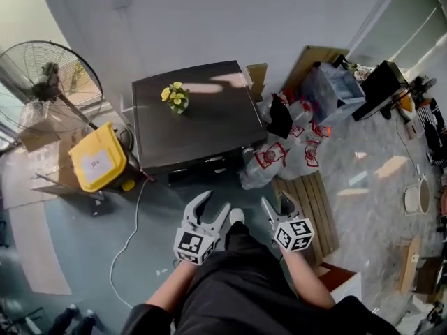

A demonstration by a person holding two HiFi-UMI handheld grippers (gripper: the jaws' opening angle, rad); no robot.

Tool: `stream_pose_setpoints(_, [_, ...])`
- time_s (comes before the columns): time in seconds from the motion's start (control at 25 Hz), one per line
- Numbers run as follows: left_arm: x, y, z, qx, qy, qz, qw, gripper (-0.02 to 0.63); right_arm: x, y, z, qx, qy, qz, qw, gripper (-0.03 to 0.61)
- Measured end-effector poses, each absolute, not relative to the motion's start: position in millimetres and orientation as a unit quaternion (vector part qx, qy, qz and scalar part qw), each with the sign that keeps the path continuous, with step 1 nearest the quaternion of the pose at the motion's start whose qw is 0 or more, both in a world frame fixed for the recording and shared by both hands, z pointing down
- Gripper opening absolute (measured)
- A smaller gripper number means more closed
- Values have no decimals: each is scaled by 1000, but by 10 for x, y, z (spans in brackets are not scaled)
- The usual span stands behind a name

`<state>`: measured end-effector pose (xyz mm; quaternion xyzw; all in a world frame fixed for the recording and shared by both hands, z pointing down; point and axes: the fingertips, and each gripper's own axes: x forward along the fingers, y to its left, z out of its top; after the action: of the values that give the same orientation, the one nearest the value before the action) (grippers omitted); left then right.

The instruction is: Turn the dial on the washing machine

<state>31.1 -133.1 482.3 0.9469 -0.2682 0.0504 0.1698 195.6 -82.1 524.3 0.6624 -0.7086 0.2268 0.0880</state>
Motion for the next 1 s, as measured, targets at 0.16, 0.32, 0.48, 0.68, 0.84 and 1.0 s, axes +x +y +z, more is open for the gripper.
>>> stream_pose_setpoints(0.16, [510,-1588,4810,934,-315,44,160,204,2114,-1204,5350,620,-743,229,106,222])
stream_pose_setpoints(0.32, [663,-1744,4828,922,-350,51,159,204,2248,-1466,5475,587,-766,233,120,222])
stream_pose_setpoints(0.48, [800,-1862,4823,911,-375,49,162,204,2422,-1666,5596,573,-774,238,125,222])
stream_pose_setpoints(0.68, [929,-1865,4949,906,-386,61,160,205,2487,-1819,5808,553,-784,246,134,222])
stream_pose_setpoints(0.84, [1074,-1843,4963,902,-396,65,162,206,2569,-1911,5929,539,-792,250,140,222])
stream_pose_setpoints(1.0, [1085,-1802,5036,892,-415,65,166,205,2589,-1993,6125,530,-795,255,150,222])
